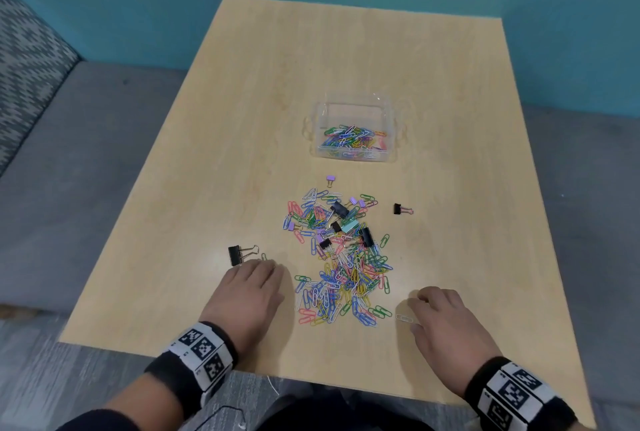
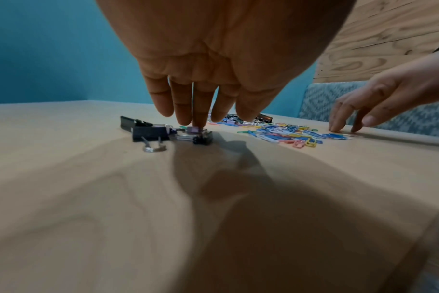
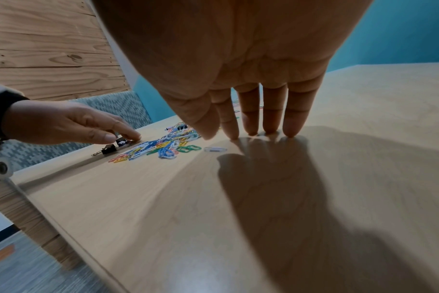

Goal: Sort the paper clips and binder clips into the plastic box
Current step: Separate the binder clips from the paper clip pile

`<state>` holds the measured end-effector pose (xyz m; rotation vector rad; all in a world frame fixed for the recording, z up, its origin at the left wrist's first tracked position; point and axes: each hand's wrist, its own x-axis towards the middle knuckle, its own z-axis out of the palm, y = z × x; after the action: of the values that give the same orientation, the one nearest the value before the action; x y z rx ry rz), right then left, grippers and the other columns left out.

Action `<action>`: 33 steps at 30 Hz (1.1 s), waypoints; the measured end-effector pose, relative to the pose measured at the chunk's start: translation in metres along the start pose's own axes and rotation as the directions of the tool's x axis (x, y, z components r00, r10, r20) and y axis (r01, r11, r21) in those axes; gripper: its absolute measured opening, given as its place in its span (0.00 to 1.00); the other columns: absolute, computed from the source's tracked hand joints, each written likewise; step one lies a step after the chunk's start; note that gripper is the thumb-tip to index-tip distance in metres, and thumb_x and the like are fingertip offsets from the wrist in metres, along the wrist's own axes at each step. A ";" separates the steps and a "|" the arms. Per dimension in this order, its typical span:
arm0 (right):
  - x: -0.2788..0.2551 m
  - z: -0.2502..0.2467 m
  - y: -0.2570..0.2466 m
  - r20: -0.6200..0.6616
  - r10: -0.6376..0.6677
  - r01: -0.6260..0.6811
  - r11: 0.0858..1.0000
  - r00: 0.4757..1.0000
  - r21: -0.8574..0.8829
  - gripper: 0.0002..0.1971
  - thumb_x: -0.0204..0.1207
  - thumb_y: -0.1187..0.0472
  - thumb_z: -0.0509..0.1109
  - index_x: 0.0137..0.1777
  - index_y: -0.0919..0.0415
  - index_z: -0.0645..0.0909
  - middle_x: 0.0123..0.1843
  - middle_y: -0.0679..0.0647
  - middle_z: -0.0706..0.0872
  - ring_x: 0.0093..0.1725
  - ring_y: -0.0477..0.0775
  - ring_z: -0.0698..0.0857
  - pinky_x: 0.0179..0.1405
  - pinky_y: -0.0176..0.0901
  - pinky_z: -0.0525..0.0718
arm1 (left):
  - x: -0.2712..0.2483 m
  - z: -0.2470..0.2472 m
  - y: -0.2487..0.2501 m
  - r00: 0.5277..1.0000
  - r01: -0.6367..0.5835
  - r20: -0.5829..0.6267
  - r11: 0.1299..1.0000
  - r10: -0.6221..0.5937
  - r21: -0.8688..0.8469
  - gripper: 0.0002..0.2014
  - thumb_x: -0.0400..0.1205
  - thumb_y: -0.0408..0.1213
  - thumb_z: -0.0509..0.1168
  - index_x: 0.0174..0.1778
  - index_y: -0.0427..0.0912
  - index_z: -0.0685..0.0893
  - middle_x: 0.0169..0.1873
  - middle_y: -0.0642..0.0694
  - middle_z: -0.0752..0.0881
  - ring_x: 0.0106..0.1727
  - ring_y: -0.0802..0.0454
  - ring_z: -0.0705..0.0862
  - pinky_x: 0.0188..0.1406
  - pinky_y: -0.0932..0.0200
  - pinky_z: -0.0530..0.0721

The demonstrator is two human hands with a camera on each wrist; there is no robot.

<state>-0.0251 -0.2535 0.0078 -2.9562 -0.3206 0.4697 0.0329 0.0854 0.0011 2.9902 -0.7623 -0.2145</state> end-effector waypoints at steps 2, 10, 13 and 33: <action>0.000 0.000 -0.001 0.001 0.002 -0.002 1.000 1.000 0.001 0.18 0.62 0.58 0.78 0.53 0.56 0.83 0.53 0.53 0.82 0.49 0.59 0.81 0.39 0.51 0.87 | 0.005 0.004 0.004 1.000 0.016 0.000 0.999 -0.016 -0.029 0.23 0.77 0.47 0.55 0.61 0.36 0.81 0.54 0.40 0.85 0.55 0.37 0.83 0.54 0.46 0.84; -0.001 0.001 0.000 -0.005 0.002 -0.002 1.000 1.000 -0.001 0.18 0.63 0.58 0.77 0.53 0.55 0.83 0.54 0.52 0.83 0.50 0.59 0.81 0.41 0.50 0.87 | 0.008 0.009 0.005 0.998 -0.058 0.014 0.997 0.059 -0.045 0.19 0.79 0.46 0.54 0.52 0.38 0.83 0.53 0.36 0.82 0.60 0.36 0.82 0.58 0.46 0.83; -0.001 0.000 -0.001 -0.009 0.003 -0.003 1.000 1.000 0.003 0.18 0.62 0.58 0.78 0.53 0.55 0.83 0.53 0.52 0.83 0.49 0.59 0.81 0.40 0.50 0.87 | 0.007 0.006 0.004 1.000 -0.021 -0.008 0.999 0.021 -0.024 0.20 0.77 0.47 0.55 0.55 0.38 0.83 0.59 0.35 0.81 0.62 0.35 0.80 0.62 0.45 0.80; -0.001 -0.002 -0.002 -0.010 0.005 -0.005 1.000 1.000 0.013 0.18 0.60 0.59 0.79 0.51 0.55 0.83 0.53 0.52 0.83 0.48 0.59 0.81 0.39 0.50 0.87 | 0.049 0.012 0.027 0.981 -0.016 0.193 0.995 0.034 -0.094 0.34 0.83 0.55 0.45 0.79 0.34 0.62 0.75 0.34 0.69 0.77 0.37 0.67 0.72 0.42 0.71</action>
<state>-0.0255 -0.2525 0.0106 -2.9469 -0.3082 0.4559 0.0615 0.0382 -0.0143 2.9007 -0.7829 -0.5330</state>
